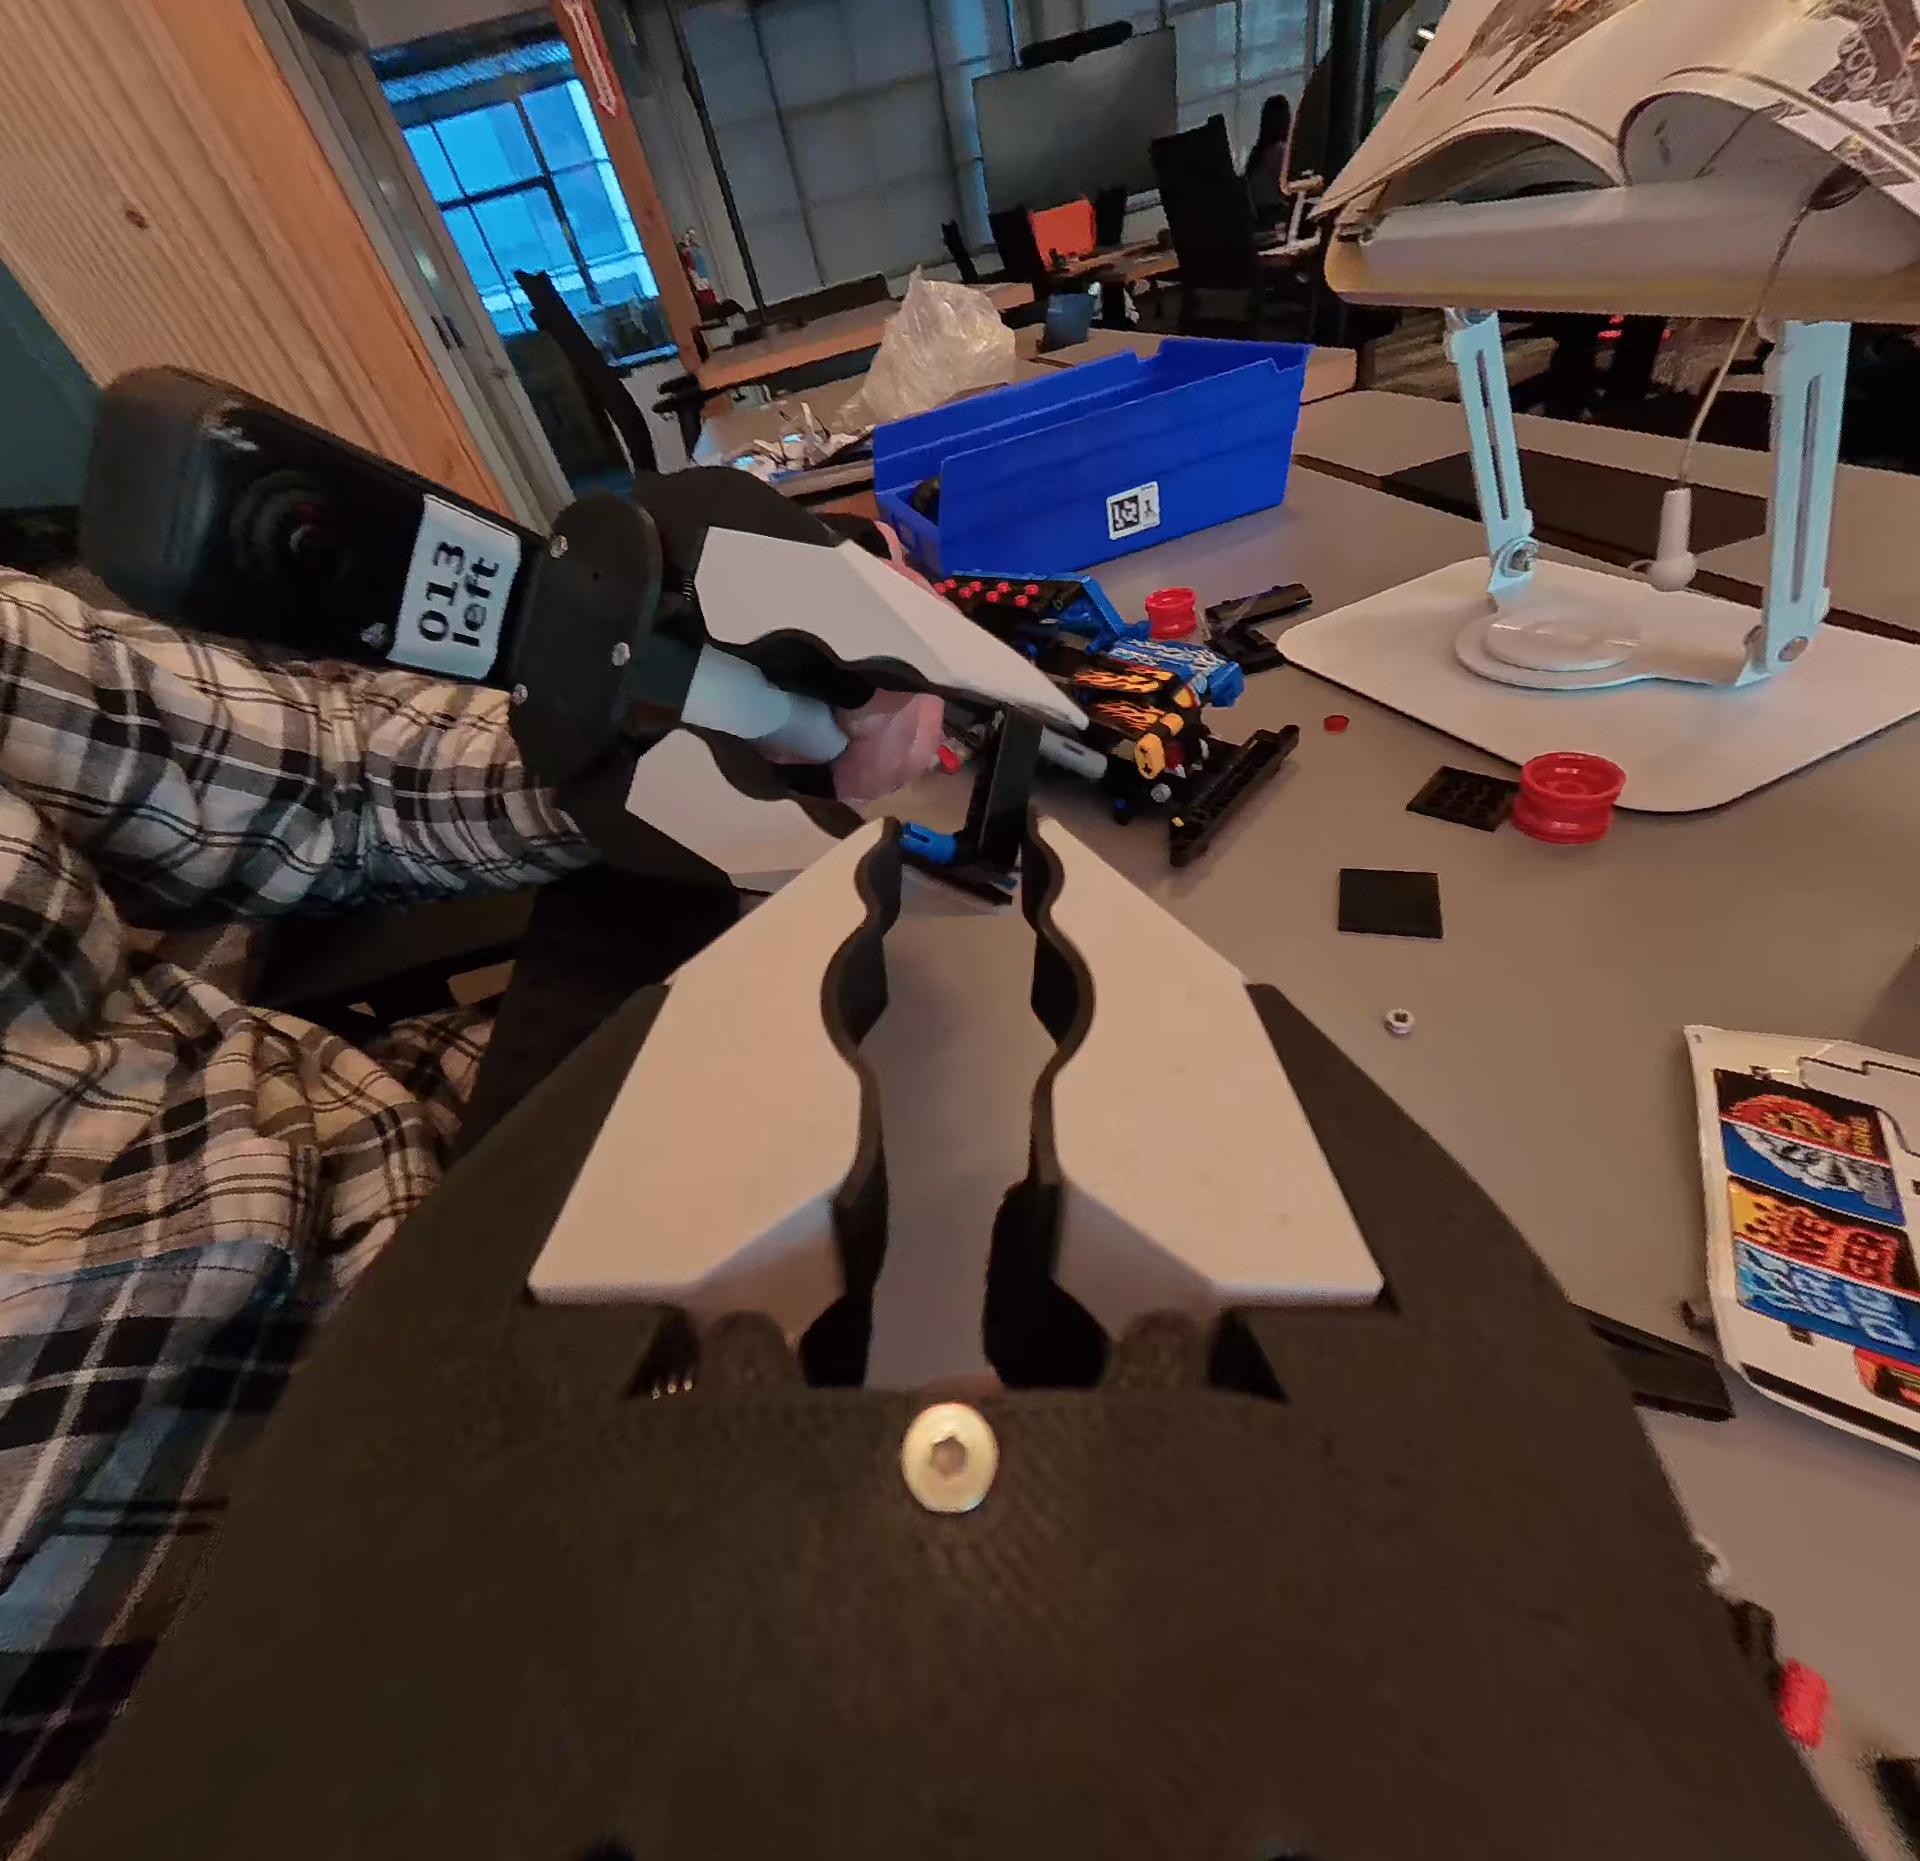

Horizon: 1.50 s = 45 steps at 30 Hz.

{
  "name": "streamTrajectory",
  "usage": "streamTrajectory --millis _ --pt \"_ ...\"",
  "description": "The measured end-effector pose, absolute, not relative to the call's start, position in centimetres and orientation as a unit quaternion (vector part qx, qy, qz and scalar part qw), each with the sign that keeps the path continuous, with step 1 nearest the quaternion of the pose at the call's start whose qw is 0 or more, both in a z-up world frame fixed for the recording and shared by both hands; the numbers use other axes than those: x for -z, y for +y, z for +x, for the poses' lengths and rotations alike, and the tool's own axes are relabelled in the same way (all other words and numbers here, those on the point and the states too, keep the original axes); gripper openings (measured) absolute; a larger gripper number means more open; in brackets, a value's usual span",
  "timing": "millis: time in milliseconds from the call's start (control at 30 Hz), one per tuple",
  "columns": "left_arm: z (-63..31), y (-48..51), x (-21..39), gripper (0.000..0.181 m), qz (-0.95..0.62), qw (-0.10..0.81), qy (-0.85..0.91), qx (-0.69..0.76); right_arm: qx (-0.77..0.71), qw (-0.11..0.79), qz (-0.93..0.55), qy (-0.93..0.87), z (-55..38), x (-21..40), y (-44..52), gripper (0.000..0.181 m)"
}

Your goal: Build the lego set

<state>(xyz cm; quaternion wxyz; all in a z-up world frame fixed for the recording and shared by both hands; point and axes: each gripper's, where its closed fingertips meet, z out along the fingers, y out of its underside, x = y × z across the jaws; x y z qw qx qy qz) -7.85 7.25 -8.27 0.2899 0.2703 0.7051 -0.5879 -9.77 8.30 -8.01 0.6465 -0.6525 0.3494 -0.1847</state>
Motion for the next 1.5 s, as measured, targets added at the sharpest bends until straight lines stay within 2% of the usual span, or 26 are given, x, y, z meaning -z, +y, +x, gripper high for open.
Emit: streamTrajectory --millis 33,400,467,533,933,1200,1300,1500 --pt "-7.8 7.3 8.3 0.013 0.27 0.288 0.705 0.589 0.173 0.655 -0.651 0.343 -10.0 7.8 8.5 0.023" --pt "-8.1 6.9 8.5 0.015 0.271 0.268 0.708 0.594 0.178 0.647 -0.663 0.332 -10.2 8.0 8.9 0.026" --pt "-8.3 6.9 8.7 0.006 0.274 0.259 0.71 0.595 0.184 0.644 -0.665 0.329 -10.2 8.0 9.0 0.027" --pt "-8.4 6.9 8.8 0.005 0.277 0.263 0.708 0.594 0.187 0.644 -0.666 0.326 -10.2 8.0 9.0 0.03" --pt "-8.3 6.9 9.4 0.003 0.283 0.245 0.719 0.585 0.188 0.635 -0.672 0.332 -10.2 8.3 8.5 0.025" --pt "-8.8 7.3 14.6 0.021 0.283 0.092 0.813 0.5 0.222 0.664 -0.593 0.398 -9.6 6.8 3.0 0.019" --pt "-9.4 7.0 17.6 0.023 0.322 0.1 0.834 0.437 0.216 0.656 -0.601 0.403 -9.5 7.3 3.2 0.02" --pt "-10.0 6.6 20.6 0.012 0.347 0.107 0.849 0.384 0.206 0.649 -0.61 0.405 -9.4 7.9 3.5 0.02"
